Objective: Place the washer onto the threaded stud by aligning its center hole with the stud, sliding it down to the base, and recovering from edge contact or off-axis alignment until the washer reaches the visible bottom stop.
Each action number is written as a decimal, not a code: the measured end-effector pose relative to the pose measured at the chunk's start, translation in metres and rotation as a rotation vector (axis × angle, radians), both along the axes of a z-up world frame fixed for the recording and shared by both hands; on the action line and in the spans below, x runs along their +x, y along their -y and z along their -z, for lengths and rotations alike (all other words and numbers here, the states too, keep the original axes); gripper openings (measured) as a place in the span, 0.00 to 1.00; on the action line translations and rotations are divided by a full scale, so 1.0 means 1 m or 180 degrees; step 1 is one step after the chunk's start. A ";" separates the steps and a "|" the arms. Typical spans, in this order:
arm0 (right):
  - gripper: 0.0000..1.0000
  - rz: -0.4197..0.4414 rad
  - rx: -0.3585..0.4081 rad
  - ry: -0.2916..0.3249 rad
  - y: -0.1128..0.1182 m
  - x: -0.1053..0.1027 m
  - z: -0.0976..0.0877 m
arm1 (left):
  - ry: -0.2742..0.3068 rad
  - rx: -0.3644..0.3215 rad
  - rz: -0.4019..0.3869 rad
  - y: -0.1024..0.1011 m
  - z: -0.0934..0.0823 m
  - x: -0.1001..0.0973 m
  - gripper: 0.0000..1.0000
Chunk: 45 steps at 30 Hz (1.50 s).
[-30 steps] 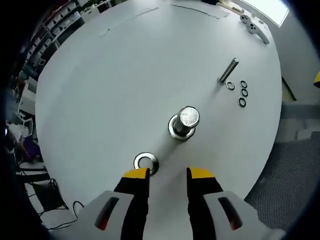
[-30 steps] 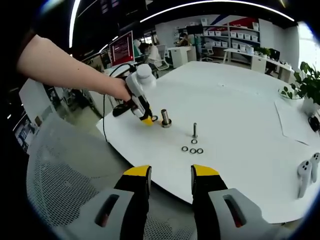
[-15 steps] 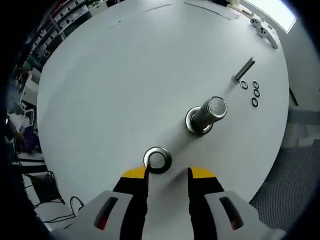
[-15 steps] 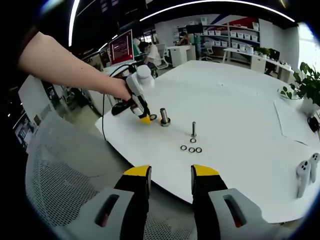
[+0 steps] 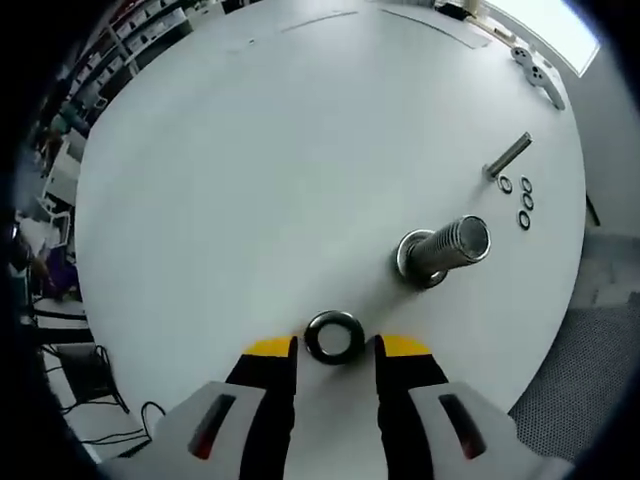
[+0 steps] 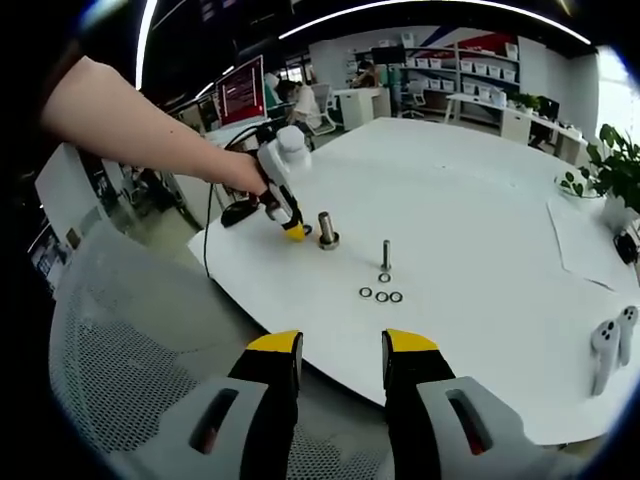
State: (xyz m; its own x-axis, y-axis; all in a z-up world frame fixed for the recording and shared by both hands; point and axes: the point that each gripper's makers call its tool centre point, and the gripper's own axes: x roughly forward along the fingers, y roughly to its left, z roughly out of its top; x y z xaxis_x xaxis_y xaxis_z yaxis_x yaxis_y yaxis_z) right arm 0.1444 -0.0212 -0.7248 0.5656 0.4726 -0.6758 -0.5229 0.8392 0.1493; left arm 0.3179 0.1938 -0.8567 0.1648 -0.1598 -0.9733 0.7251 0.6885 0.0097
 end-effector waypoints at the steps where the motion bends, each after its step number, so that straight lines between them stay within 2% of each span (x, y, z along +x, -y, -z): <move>1: 0.34 -0.0003 0.0003 -0.0002 0.000 0.000 0.000 | -0.0024 -0.0009 -0.0029 0.000 0.000 0.000 0.29; 10: 0.34 0.0002 0.0011 -0.0004 0.000 0.000 0.000 | -0.0031 0.0010 0.0007 -0.001 0.001 0.000 0.28; 15: 0.34 -0.0013 0.0007 0.0003 -0.001 0.000 0.000 | -0.0051 0.0024 -0.0011 0.001 0.002 -0.002 0.24; 16: 0.34 -0.0012 0.0010 0.0002 -0.001 0.000 0.000 | -0.0055 0.0041 -0.0023 0.001 0.002 -0.003 0.21; 21: 0.34 -0.0016 0.0017 0.0015 -0.001 0.000 -0.001 | -0.0064 0.0052 -0.0121 0.001 0.001 -0.006 0.21; 23: 0.34 -0.0017 0.0024 0.0019 -0.001 0.000 -0.001 | -0.0097 0.0077 -0.0117 0.002 0.001 -0.011 0.21; 29: 0.34 -0.0028 0.0033 0.0028 -0.002 0.000 -0.002 | -0.0209 0.0216 0.0171 0.002 0.001 -0.030 0.21; 32: 0.34 -0.0042 0.0036 0.0028 -0.003 0.000 -0.002 | -0.0204 0.0215 0.0180 0.001 0.002 -0.034 0.21; 37: 0.34 -0.0071 0.0042 0.0026 -0.005 -0.001 -0.002 | -0.0240 0.0237 0.0222 0.001 0.002 -0.053 0.21; 40: 0.34 -0.0106 0.0032 0.0034 -0.006 -0.002 -0.003 | -0.0267 0.0271 0.0323 -0.001 0.003 -0.062 0.21; 45: 0.34 -0.0119 0.0047 0.0036 -0.007 -0.002 -0.003 | -0.0191 0.0164 0.0211 -0.003 0.002 -0.065 0.22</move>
State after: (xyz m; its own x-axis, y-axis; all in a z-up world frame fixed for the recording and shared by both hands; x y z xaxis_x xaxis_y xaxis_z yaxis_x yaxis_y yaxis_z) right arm 0.1424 -0.0141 -0.7218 0.5549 0.5036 -0.6621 -0.5557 0.8167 0.1555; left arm 0.2534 0.1967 -0.8583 0.0967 -0.1179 -0.9883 0.7694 0.6388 -0.0009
